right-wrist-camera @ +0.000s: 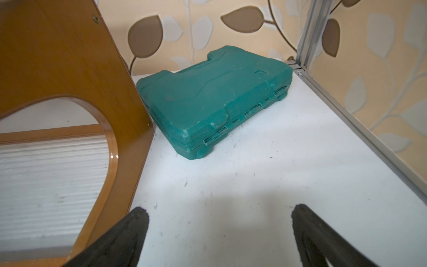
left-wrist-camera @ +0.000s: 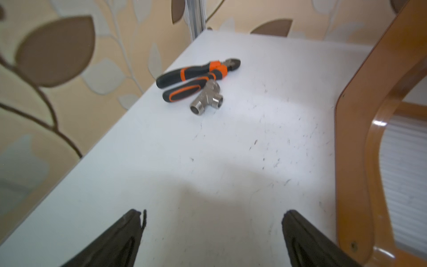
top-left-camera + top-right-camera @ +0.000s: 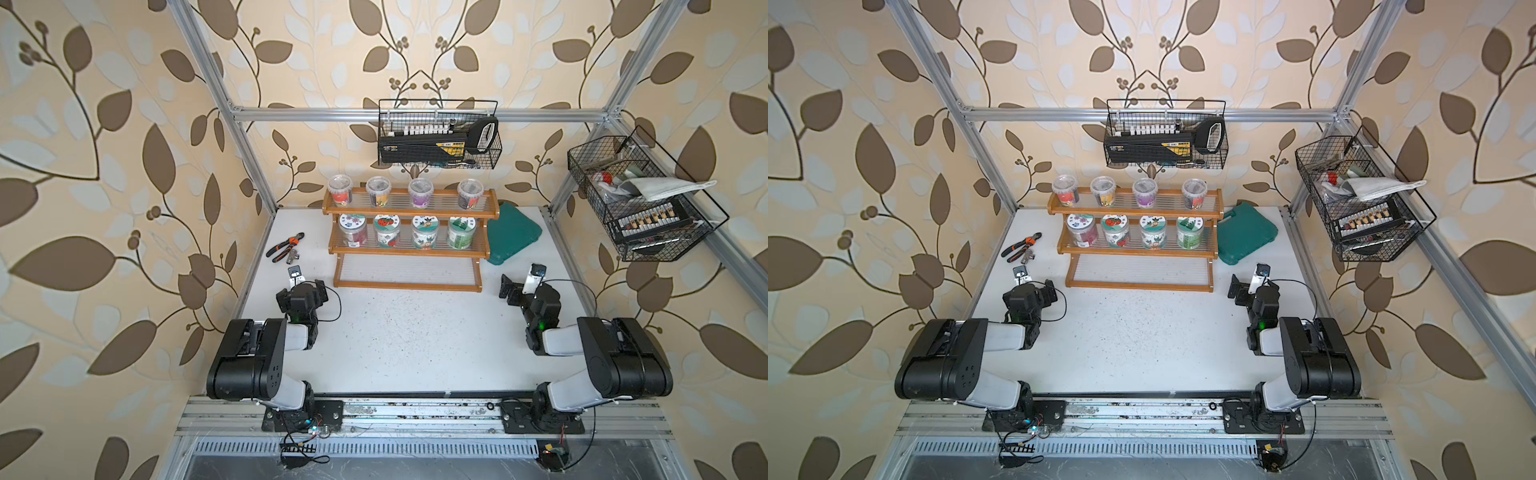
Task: Place the seed container on the shelf
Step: Reset both arms
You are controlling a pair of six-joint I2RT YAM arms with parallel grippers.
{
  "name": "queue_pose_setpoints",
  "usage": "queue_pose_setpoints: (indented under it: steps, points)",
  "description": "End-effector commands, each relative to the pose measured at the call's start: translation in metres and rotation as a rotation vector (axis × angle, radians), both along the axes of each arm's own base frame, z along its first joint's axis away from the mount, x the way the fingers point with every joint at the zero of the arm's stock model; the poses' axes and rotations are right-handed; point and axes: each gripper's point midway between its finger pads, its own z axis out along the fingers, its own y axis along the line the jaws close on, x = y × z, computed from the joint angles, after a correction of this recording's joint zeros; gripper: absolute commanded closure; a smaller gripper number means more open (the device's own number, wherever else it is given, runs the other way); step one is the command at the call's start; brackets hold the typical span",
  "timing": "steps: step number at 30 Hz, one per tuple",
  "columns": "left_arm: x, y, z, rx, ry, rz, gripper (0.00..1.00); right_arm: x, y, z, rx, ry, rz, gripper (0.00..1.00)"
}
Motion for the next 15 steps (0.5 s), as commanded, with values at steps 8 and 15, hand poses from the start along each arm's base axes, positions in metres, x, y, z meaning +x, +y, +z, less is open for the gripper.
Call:
queue_pose_setpoints:
  steps: [8,15]
  points:
    - [0.016,0.0,0.018,-0.019,-0.045,-0.031,0.02,0.018,0.035,0.002,-0.023,0.043,0.212,0.01]
    - [0.016,0.0,0.018,-0.02,-0.044,-0.029,0.02,0.018,0.034,0.002,-0.024,0.045,0.209,0.01]
